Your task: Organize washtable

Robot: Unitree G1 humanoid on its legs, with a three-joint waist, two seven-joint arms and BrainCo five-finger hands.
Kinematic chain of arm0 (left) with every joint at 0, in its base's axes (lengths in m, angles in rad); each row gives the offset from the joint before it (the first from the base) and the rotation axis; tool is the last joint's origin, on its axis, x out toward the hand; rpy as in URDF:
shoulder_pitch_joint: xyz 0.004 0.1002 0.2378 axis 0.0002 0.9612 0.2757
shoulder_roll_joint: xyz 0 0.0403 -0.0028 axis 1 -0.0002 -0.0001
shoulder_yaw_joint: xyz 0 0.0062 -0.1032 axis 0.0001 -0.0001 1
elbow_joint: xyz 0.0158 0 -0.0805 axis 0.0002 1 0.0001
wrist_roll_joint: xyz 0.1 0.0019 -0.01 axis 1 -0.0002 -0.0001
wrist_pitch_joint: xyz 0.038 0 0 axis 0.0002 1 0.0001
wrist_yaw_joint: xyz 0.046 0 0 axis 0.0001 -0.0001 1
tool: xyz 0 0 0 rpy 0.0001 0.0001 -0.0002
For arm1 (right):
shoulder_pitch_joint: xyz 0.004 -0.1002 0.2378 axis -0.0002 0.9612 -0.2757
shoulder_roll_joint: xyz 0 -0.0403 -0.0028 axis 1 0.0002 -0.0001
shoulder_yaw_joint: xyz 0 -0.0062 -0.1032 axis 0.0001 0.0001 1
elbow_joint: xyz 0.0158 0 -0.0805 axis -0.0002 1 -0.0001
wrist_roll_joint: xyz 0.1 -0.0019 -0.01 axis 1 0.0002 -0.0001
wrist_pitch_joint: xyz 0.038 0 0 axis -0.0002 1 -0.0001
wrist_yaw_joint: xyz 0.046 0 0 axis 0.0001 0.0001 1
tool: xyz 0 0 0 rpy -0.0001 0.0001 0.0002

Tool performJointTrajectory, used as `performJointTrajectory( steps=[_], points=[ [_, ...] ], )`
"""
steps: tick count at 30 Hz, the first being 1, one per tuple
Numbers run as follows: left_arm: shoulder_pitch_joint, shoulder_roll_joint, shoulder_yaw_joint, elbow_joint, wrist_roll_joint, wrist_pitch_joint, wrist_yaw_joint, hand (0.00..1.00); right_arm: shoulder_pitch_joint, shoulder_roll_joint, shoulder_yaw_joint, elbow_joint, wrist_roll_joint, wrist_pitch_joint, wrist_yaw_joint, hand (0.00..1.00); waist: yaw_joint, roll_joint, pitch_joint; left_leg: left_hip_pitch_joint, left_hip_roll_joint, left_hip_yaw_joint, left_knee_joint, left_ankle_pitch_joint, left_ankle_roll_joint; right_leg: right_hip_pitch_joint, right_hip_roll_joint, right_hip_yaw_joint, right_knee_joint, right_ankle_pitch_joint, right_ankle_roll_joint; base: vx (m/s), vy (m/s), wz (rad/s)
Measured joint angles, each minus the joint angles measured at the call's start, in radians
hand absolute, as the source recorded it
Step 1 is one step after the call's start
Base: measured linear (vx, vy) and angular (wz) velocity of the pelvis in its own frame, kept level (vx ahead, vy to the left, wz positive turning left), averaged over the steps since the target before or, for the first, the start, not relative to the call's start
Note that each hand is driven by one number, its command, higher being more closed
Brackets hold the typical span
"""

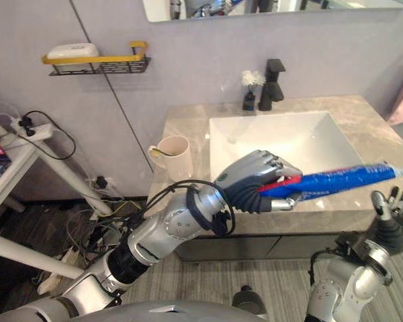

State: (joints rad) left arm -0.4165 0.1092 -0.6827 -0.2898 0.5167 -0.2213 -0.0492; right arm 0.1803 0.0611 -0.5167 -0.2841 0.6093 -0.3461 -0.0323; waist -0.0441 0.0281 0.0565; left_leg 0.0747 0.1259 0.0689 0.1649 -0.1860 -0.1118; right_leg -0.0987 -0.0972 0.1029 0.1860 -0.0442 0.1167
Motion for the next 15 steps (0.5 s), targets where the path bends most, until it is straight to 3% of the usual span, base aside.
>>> performJointTrajectory(
  steps=[6,10,15],
  points=[
    [0.075,0.029,0.102,-0.096,0.000,-0.017,0.069,1.00,-0.020,-0.021,0.145,-0.046,0.049,0.011,0.070,0.00,0.005,-0.006,-0.018,-0.016,-0.007,-0.032,0.002,0.005,0.004,0.014,-0.013,-0.035,-0.005,0.000,0.000,0.01,0.002,0.19],
    [0.105,0.050,0.163,-0.134,0.000,-0.019,0.106,1.00,-0.044,-0.059,0.222,-0.081,0.126,0.038,0.126,0.00,0.025,-0.016,-0.026,-0.019,-0.008,-0.034,0.001,0.006,0.005,0.016,-0.014,-0.037,-0.018,0.002,0.001,0.00,0.000,0.00],
    [0.142,0.058,0.251,-0.167,0.003,-0.017,0.167,1.00,-0.086,-0.094,0.290,-0.110,0.163,0.052,0.151,0.00,0.027,-0.026,-0.036,-0.015,-0.010,-0.039,0.004,0.008,0.007,0.024,-0.017,-0.041,-0.035,0.009,0.002,0.04,-0.004,0.05]
  ],
)
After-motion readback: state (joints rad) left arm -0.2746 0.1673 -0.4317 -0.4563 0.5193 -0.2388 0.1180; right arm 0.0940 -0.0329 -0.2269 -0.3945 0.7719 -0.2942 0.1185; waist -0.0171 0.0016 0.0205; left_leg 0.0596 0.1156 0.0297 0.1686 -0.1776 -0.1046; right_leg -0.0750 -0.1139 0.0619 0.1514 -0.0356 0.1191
